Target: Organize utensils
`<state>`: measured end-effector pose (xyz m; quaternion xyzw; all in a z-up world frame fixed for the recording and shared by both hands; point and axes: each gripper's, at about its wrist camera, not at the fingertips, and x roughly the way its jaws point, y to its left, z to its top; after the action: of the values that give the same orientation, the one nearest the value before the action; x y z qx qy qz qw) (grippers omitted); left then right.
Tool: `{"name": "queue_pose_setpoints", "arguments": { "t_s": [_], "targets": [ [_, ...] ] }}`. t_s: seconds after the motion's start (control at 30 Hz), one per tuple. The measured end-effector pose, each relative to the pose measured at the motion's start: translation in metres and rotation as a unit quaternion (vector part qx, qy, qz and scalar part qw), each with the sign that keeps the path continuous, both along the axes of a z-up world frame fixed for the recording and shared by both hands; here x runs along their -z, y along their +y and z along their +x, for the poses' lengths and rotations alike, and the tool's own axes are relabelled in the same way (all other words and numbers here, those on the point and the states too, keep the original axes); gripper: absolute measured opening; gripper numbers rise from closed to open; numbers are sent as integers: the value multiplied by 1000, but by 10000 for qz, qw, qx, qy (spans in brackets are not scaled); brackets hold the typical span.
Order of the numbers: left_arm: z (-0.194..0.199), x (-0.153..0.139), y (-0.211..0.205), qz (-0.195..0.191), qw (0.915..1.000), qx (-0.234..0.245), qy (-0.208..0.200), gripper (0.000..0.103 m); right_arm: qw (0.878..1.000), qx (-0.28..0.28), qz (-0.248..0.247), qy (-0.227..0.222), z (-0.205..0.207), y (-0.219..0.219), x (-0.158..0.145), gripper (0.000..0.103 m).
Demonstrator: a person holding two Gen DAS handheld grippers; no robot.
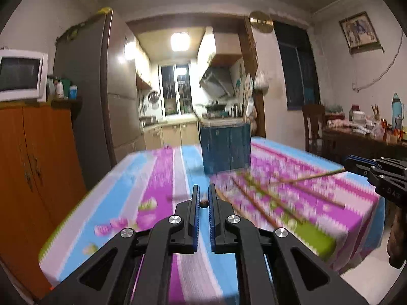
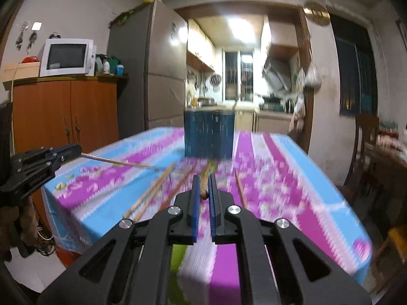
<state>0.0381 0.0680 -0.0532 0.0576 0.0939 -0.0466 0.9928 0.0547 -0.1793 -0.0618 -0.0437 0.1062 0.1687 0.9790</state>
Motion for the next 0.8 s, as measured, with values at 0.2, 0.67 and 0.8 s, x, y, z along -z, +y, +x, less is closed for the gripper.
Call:
{"name": "queue_pose_setpoints", "arguments": {
  "t_s": [0.2, 0.67, 0.8],
  "targets": [
    [21, -61, -7, 65, 9989, 231, -410, 8, 9992, -238, -147, -301, 20, 0, -47, 4],
    [121, -122, -13, -122, 9985, 498, 176, 8, 9970, -647, -333, 272, 114, 5, -119, 4],
    [134, -133, -9, -220, 9982, 527, 202, 8, 9958, -761, -378, 355, 128, 11, -135, 4]
  ]
}}
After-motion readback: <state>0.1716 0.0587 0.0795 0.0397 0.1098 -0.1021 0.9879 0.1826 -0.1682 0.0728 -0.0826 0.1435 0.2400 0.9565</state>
